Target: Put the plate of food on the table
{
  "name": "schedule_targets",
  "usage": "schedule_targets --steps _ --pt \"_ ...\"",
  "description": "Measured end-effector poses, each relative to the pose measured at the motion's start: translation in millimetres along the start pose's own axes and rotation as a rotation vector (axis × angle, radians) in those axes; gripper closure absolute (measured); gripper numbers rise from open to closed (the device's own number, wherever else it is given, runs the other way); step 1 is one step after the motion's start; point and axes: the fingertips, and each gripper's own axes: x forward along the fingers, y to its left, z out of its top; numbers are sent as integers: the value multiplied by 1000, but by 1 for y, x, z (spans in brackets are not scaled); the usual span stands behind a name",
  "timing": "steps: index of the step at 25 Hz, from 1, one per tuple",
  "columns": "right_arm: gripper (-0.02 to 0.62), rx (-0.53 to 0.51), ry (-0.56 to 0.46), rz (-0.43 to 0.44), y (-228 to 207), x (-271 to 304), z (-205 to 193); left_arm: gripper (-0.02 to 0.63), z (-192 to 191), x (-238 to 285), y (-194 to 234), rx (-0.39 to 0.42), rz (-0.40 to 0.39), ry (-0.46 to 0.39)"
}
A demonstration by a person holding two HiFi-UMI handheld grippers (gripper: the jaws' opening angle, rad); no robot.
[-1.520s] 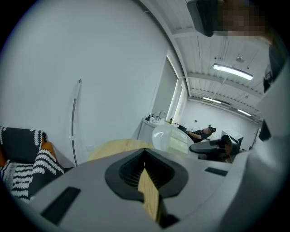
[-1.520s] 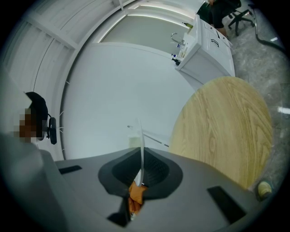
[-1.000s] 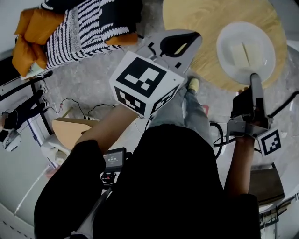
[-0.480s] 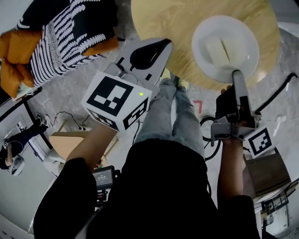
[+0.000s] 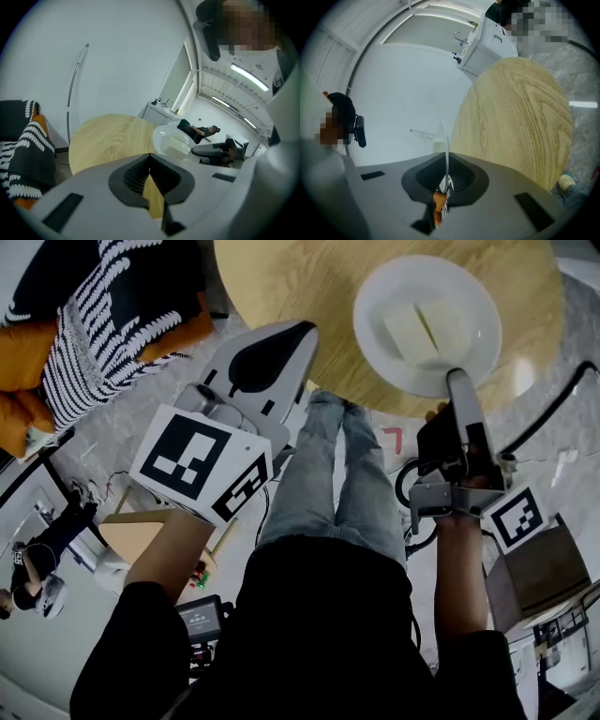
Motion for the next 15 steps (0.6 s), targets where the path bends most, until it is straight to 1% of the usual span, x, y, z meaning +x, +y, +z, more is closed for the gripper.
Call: schedule_targets --steps 5,9,15 --pt "578 10 -3 -24 -3 -2 0 598 -5 -4 -1 1 17 12" --pt "578 19 -3 -26 -3 -1 1 598 -7 -6 -1 -2 29 15" --pt "578 32 -5 -45 -16 -5 -2 598 -22 4 -7 7 27 31"
